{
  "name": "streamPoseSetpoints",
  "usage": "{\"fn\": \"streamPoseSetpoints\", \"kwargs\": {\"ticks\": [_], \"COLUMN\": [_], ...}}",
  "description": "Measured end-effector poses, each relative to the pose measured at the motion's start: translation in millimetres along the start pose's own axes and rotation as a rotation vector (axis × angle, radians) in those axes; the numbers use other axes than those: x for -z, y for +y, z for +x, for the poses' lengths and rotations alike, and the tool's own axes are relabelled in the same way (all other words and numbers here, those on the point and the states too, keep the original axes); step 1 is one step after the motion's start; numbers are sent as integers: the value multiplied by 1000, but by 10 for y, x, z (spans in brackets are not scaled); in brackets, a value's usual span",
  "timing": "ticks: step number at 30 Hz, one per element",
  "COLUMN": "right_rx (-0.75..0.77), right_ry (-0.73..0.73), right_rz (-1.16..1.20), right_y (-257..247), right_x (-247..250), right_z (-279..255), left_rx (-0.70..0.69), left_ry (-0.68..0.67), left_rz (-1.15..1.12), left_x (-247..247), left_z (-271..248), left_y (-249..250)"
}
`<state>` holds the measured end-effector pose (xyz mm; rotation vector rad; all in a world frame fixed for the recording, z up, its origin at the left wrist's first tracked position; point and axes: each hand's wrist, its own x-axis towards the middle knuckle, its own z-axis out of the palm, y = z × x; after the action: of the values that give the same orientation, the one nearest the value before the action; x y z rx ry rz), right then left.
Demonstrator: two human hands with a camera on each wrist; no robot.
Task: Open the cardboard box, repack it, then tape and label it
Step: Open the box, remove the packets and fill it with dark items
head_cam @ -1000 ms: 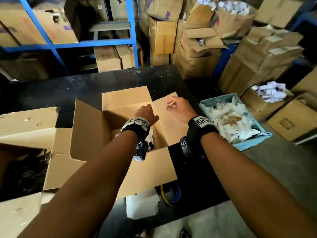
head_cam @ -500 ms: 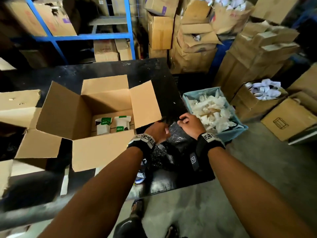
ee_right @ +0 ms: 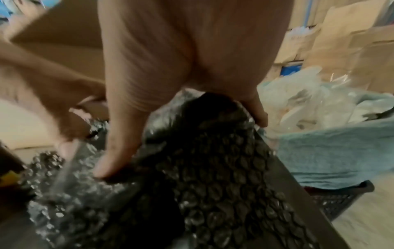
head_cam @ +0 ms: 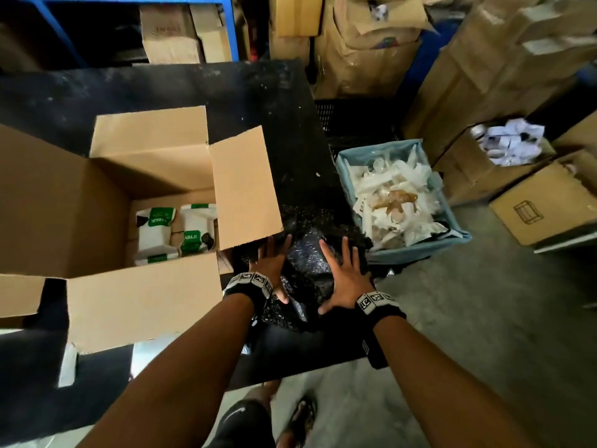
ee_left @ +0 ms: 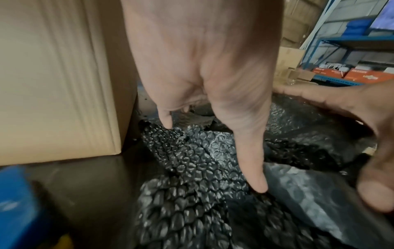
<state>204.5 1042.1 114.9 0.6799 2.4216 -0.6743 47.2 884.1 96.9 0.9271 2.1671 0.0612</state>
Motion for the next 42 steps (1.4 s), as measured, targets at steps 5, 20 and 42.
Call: {"fn": "streamPoseSetpoints", "kwargs": {"ticks": [5,20,42], "right_rx": [21,8,207], "right_ry": [26,-29,572], "right_rz": [10,54,259], "right_y": [24,-127,-351], "right_x": [40,-42,1574], "right_z": [349,886,-1176], "left_rx": [6,-8,-371], "left_ry": [-10,40,457], "left_rz": [-34,-198,24], "left_x": [72,-82,1458], "left_z": [284,655,-1169], "left_y": [8,70,1392]}}
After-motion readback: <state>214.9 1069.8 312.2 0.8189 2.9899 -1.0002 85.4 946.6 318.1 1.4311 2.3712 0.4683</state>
